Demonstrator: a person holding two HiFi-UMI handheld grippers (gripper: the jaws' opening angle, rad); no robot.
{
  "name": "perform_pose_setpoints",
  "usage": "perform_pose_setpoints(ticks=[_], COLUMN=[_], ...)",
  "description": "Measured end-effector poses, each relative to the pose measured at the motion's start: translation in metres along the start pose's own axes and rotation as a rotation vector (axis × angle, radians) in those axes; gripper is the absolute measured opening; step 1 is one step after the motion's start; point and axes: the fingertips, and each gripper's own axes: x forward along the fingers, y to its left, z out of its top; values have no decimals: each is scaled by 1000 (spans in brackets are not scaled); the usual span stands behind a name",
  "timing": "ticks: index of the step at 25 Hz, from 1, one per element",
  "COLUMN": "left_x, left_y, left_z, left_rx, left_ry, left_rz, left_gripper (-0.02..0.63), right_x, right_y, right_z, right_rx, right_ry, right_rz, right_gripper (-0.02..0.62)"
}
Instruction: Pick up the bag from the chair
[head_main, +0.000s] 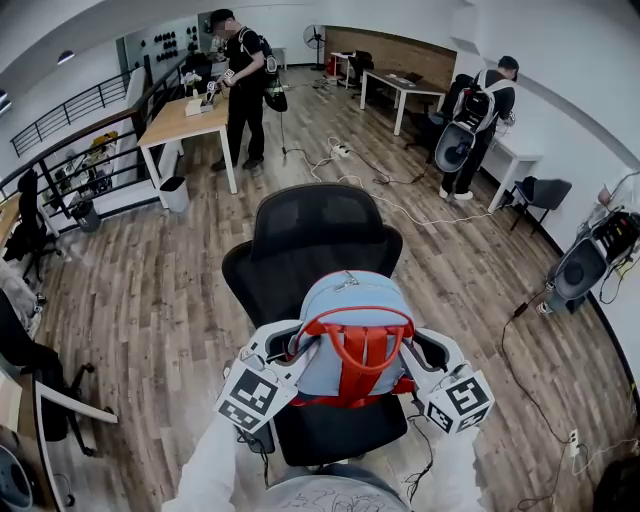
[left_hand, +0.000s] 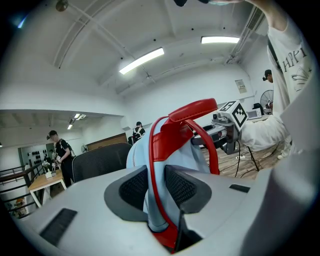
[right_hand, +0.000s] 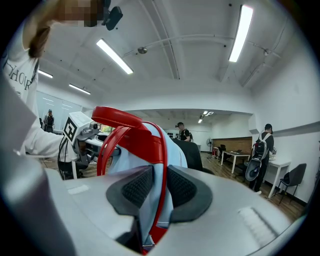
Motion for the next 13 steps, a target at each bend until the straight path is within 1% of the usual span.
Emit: perform_pose_setpoints(ticks=[13], left_x=[-6], left_y=[1], left_z=[5], left_rx=[5], left_ry=[-9], left_rz=[5], left_gripper=[107], right_x=[-2], right_y=[4], right_z=[7], right_rx=[2], right_ry=[-10], right_rz=[3], right_gripper=[101])
